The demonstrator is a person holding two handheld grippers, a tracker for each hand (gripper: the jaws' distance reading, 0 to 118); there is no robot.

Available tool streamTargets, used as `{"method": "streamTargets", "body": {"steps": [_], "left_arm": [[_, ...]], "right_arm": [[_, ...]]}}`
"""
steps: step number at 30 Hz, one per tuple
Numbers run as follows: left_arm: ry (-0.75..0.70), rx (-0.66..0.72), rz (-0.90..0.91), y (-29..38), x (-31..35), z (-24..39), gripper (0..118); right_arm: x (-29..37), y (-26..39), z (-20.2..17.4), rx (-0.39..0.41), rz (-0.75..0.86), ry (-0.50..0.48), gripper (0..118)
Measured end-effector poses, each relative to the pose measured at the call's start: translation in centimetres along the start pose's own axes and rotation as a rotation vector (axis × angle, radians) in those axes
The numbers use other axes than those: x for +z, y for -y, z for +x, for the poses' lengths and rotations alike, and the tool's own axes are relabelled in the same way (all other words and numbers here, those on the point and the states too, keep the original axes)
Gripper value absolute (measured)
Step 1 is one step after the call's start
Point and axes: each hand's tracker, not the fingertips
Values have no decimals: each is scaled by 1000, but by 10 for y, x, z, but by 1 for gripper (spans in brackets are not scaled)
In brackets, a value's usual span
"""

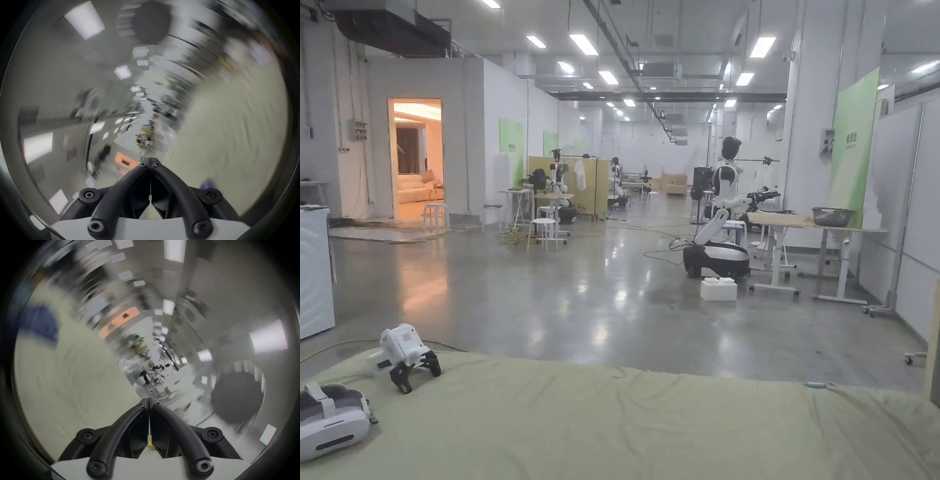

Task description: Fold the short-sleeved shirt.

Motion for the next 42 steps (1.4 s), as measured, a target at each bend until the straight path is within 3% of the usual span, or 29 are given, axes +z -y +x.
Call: {"method": "streamTargets", "body": {"steps": [1,2,4,5,6,10,12,13,15,17,19,20,21,22,23,27,30,42], "left_arm": [[102,-144,-4,4,-2,26,0],[173,-238,13,9,-1,47,0],[273,-324,52,17,3,75,0],[299,-333,57,21,6,81,0],[314,-330,69,21,7,84,0],[239,-99,69,13,2,51,0],[170,146,62,8,-2,12,0],[118,297,62,7,-3,-11,0],[31,635,89,11,2,-57,0],[-42,1064,111,24,14,-81,0],[-47,1495,120,45,20,-77,0],[18,1569,146,53,21,-68,0],[66,1571,175,54,21,-59,0],[24,1546,127,51,22,-54,0],[-24,1516,80,49,23,-54,0],[18,1501,107,45,26,-56,0],[-13,1421,106,42,28,-57,0],[4,1448,96,60,23,-58,0]], "right_arm": [[2,13,-16,174,6,-42,0],[-6,-3,-64,316,27,-100,0],[-7,-8,-114,492,72,-192,0],[-7,-12,-132,513,102,-219,0],[5,11,-121,515,90,-249,0],[11,16,-125,454,79,-300,0],[5,3,-107,296,62,-227,0],[1,-9,-91,152,36,-196,0],[-8,-28,-48,-276,-15,-146,0],[-11,-33,5,-784,-15,-85,0],[-9,-15,36,-1171,21,-34,0],[-5,-5,41,-1312,50,-17,0],[-2,4,41,-1386,80,-1,0],[-1,10,35,-1445,60,4,0],[-2,13,33,-1464,24,1,0],[-2,13,29,-1373,-3,-18,0],[-4,18,21,-1367,5,-25,0],[-5,20,22,-1336,14,-28,0]]}}
